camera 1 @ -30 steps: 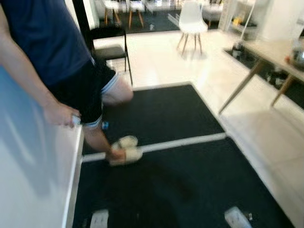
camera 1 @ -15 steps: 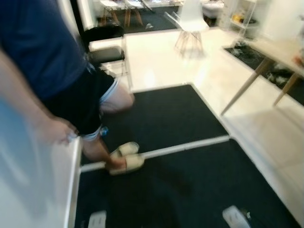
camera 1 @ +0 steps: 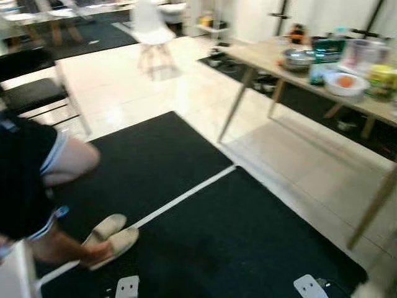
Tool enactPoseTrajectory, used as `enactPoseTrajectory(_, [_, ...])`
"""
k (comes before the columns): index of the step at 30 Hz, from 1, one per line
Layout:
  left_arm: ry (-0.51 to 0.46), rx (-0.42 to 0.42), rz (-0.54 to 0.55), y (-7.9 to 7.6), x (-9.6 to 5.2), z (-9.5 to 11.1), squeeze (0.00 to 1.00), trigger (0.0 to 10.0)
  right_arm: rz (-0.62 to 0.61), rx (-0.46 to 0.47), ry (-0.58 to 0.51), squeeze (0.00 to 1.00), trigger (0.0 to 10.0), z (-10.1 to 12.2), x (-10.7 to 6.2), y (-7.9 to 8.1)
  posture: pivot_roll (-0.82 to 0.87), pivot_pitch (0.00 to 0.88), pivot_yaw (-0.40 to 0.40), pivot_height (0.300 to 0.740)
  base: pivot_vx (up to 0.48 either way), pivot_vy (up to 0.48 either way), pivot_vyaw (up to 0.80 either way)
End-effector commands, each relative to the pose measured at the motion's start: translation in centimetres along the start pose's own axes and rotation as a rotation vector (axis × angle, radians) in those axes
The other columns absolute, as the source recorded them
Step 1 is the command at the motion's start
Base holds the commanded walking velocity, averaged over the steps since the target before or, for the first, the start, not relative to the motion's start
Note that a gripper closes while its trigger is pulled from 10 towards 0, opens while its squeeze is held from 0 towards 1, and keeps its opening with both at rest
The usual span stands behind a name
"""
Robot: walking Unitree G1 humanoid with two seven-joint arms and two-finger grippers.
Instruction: Restocking fridge
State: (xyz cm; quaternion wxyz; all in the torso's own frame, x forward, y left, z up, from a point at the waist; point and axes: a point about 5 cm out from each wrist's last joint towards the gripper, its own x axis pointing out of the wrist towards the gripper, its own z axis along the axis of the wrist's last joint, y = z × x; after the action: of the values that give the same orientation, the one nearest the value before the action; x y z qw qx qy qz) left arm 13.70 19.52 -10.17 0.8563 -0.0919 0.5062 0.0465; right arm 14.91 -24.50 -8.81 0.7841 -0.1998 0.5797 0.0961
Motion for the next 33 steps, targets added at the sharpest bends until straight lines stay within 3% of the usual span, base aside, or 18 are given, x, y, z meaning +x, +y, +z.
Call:
enactPoseTrajectory(1, [0.018, 0.005, 0.012, 0.34, -0.13, -0.51, 0.0, 10.0, -0.002, -0.022, 0.01, 0.0, 10.0, 0.1, 0.04, 0.16, -0.1, 0.0, 0.0, 0.74, 0.0, 0.0, -0.79])
enactPoseTrajectory(33, [0.018, 0.023, 0.021, 0.39, -0.14, -0.57, 0.0, 10.0, -0.01, -0.071, 0.024, 0.0, 10.0, 0.06, 0.04, 0.11, -0.09, 0.0, -0.002, 0.74, 0.0, 0.0, -0.78])
